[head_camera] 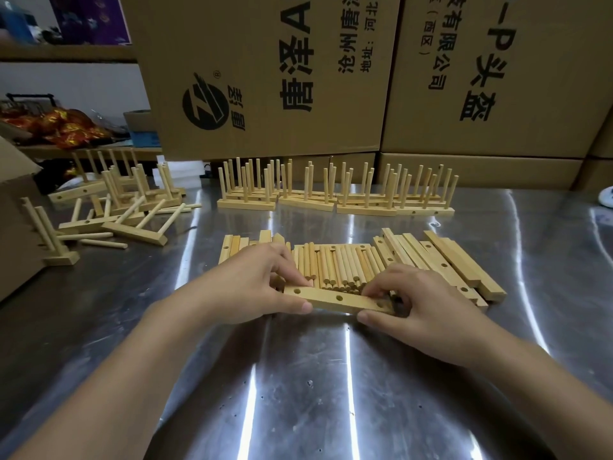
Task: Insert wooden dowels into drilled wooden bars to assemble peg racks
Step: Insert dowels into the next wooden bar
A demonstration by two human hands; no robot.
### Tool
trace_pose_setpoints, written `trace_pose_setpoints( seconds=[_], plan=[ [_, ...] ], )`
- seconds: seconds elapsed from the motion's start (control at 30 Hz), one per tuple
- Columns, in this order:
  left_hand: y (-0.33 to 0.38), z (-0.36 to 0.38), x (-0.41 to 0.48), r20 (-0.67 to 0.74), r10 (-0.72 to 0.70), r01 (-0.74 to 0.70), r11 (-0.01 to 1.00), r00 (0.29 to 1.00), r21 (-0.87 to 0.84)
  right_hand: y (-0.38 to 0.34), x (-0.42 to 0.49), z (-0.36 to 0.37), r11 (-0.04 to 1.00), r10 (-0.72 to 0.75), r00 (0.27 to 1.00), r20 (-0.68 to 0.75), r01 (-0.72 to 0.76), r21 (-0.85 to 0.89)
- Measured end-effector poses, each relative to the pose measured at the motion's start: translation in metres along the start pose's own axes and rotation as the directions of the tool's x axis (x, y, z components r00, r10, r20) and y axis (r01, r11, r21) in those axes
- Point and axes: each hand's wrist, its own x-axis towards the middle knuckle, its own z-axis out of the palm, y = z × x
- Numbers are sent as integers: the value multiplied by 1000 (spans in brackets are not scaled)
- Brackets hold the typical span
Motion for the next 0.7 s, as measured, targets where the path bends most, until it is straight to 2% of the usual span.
trace_pose_setpoints(
  seconds=[0.1, 0.23, 0.43, 0.7],
  plan=[
    [-1, 1, 1, -14, 14, -13, 996, 1000, 91, 2, 1, -1, 997, -43, 999, -34, 45, 64],
    [-2, 4, 0, 1, 32, -31, 985, 1000, 172, 3, 3, -1, 996, -65, 998, -23, 66, 54],
    [0, 9, 1, -12, 41, -39, 988, 999, 151, 5, 4, -1, 995, -68, 998, 0, 68, 73],
    [3, 8, 1, 3, 12, -12, 987, 1000, 158, 0, 1, 1, 991, -108, 992, -60, 113, 77]
  ],
)
